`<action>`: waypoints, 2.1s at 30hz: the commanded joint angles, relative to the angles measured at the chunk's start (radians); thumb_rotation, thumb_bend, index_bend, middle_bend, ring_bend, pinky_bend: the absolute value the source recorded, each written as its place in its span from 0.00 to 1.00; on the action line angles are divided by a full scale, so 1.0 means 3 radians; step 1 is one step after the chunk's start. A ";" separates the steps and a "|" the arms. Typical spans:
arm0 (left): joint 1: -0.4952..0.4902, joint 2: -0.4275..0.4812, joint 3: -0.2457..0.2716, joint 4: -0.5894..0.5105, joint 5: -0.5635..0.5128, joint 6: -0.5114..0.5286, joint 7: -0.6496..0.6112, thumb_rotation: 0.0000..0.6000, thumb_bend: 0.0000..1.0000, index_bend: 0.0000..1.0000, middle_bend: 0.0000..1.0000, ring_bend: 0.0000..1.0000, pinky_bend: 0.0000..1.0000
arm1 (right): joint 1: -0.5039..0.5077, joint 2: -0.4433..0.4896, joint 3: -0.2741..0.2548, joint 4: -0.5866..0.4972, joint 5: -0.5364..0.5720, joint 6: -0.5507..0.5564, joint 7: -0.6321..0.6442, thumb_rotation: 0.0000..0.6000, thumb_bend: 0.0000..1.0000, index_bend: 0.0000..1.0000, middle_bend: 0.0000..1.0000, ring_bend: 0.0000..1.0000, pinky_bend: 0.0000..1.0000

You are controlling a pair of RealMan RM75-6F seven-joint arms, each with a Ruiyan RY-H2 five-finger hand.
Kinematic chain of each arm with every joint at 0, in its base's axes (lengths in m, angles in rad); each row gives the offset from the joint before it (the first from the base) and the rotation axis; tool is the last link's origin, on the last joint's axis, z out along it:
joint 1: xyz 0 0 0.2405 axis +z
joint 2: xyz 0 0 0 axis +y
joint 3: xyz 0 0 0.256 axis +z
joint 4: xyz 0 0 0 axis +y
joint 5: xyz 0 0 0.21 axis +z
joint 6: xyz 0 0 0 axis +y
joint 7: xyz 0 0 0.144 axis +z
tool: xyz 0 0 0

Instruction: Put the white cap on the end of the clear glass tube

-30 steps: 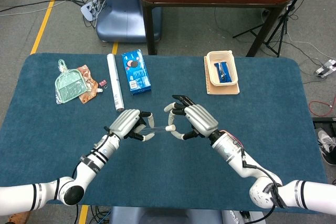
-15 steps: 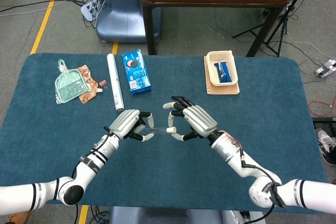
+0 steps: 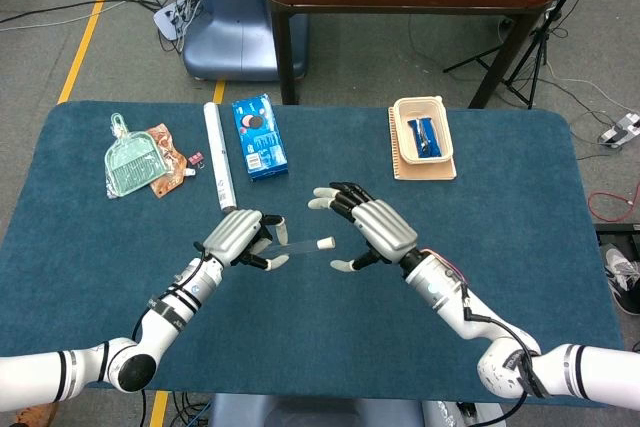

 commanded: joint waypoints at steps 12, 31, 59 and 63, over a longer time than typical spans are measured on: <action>0.0019 -0.0428 0.0409 0.0729 0.0325 0.0024 0.0416 1.00 0.22 0.65 1.00 0.98 1.00 | -0.0323 0.0419 -0.0081 -0.0171 -0.0100 0.0284 0.0048 1.00 0.04 0.19 0.11 0.00 0.06; -0.0129 -0.1108 0.0332 0.1514 0.0165 -0.0249 0.0598 1.00 0.22 0.65 1.00 0.98 1.00 | -0.0507 0.0511 -0.0128 -0.0142 -0.0138 0.0380 0.0170 1.00 0.04 0.19 0.10 0.00 0.06; -0.0116 -0.0826 0.0261 0.1011 -0.0225 -0.0193 0.1047 1.00 0.22 0.42 1.00 0.97 1.00 | -0.0620 0.0577 -0.0108 -0.0081 -0.0137 0.0420 0.0230 1.00 0.04 0.19 0.10 0.00 0.06; -0.0010 -0.0507 0.0243 0.0596 -0.0159 0.0001 0.1058 1.00 0.23 0.39 1.00 0.95 1.00 | -0.0678 0.0673 -0.0137 -0.0080 -0.0127 0.0433 0.0207 1.00 0.04 0.19 0.10 0.00 0.06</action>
